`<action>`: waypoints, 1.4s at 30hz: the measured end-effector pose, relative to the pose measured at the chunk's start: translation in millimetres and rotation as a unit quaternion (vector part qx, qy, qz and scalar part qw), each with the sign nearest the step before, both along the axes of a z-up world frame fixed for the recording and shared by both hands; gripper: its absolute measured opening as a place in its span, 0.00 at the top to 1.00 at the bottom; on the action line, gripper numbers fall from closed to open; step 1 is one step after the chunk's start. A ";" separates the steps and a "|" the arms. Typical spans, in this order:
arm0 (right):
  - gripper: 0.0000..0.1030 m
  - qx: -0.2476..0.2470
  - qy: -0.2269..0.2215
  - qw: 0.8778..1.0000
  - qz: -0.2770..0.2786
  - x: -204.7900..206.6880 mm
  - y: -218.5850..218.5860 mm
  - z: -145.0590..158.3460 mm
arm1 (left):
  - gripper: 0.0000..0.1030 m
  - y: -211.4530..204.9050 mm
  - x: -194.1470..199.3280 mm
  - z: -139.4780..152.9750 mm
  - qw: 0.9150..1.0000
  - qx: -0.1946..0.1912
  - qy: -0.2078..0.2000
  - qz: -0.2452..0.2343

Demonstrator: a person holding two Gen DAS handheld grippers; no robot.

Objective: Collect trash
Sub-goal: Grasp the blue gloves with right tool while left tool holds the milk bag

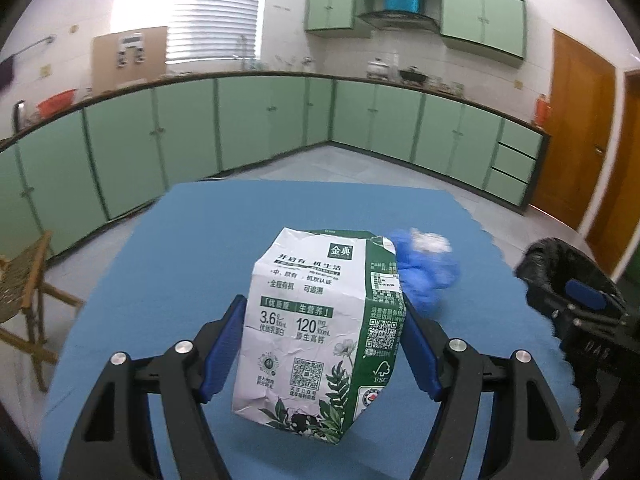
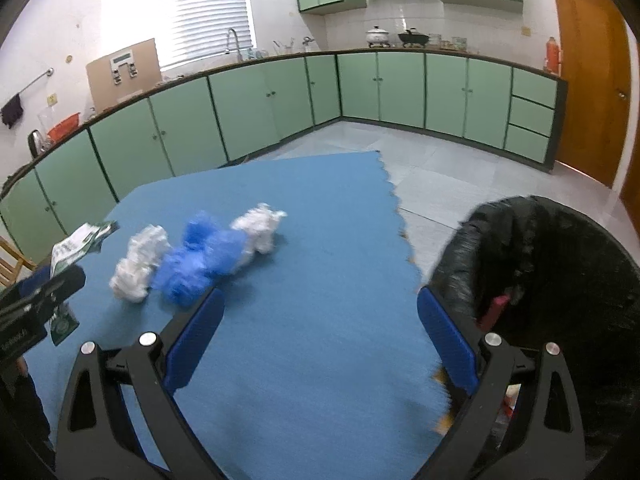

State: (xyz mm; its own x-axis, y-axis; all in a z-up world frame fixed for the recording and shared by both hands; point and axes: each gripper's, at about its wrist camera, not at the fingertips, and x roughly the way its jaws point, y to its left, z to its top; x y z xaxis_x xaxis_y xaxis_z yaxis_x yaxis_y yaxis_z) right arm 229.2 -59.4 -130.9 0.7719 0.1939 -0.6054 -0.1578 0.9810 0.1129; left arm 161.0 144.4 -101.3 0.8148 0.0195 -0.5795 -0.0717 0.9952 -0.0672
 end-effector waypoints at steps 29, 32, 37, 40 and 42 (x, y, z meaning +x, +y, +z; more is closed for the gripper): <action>0.69 -0.031 0.062 0.992 0.102 45.2 114.5 -27.9 | 0.31 67.7 7.3 -20.6 0.996 0.010 0.016 0.086; 0.75 -0.022 0.058 0.992 0.109 36.8 111.7 -19.8 | 0.31 63.4 5.8 -16.1 0.997 0.010 0.011 0.079; 0.76 -0.011 0.038 0.993 0.114 19.2 100.9 3.2 | 0.31 55.6 -0.2 -6.3 0.998 0.009 0.001 0.068; 0.76 -0.008 0.026 0.993 0.112 8.6 92.6 15.8 | 0.31 48.8 -4.8 2.2 0.998 0.010 -0.007 0.060; 0.76 -0.008 0.021 0.994 0.108 2.3 87.2 23.4 | 0.32 45.4 -7.3 6.5 0.998 0.011 -0.012 0.055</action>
